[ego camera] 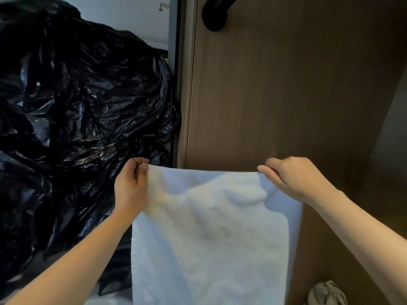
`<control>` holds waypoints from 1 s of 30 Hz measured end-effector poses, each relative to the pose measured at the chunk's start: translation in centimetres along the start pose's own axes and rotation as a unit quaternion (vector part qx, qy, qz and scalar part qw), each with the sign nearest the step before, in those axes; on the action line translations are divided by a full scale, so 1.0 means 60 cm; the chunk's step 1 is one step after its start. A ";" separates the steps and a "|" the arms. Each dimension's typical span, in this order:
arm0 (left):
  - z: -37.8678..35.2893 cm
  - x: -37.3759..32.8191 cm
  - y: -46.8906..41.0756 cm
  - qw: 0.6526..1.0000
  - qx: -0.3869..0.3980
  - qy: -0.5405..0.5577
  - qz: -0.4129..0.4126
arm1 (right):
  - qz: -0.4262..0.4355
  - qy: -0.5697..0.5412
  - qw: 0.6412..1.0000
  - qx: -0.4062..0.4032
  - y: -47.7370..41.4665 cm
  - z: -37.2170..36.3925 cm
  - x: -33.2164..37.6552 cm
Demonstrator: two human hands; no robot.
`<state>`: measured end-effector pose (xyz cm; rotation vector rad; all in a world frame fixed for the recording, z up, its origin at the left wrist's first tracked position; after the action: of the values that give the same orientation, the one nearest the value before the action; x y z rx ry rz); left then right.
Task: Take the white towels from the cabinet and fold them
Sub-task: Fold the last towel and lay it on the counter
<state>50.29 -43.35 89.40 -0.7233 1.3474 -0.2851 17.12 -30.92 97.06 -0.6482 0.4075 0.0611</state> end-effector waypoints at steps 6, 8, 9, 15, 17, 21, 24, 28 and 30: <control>-0.005 0.015 0.019 0.998 -0.002 0.048 0.042 | -0.040 0.027 0.999 0.002 0.025 -0.053 0.002; -0.007 0.022 0.023 0.997 -0.003 0.053 0.055 | -0.043 0.041 0.998 -0.004 0.033 -0.064 0.009; -0.008 0.024 0.026 0.997 -0.002 0.054 0.058 | -0.045 0.045 0.998 -0.014 0.036 -0.068 0.012; -0.004 0.027 0.029 0.995 -0.013 0.069 0.073 | -0.067 0.043 0.990 -0.119 0.047 -0.080 0.002; -0.004 0.023 0.029 0.994 -0.015 0.077 0.074 | -0.088 0.045 0.985 -0.142 0.047 -0.077 -0.004; -0.011 0.018 0.033 0.993 -0.011 0.092 0.075 | -0.155 0.046 0.982 -0.098 0.059 -0.088 -0.015; -0.010 0.020 0.030 0.993 -0.017 0.090 0.080 | -0.175 0.009 0.979 -0.103 0.064 -0.087 -0.021; -0.014 0.014 0.029 0.993 -0.018 0.083 0.086 | -0.171 -0.007 0.983 -0.068 0.061 -0.091 -0.026; -0.019 0.003 0.035 0.994 -0.003 0.077 0.077 | -0.175 -0.009 0.984 0.004 0.066 -0.109 -0.034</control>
<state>48.79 -42.25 87.90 -0.6090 1.5424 -0.2172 12.23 -31.53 90.89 -0.7025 0.2707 -0.2689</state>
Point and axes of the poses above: each hand's wrist, its own y-axis away from the middle knuckle, its own z-axis out of the back of the hand, x = y × z, the point moved 6 cm from there along -y, towards the middle knuckle, and after that the axes turned 5 degrees about y, right-handed, at the moved point
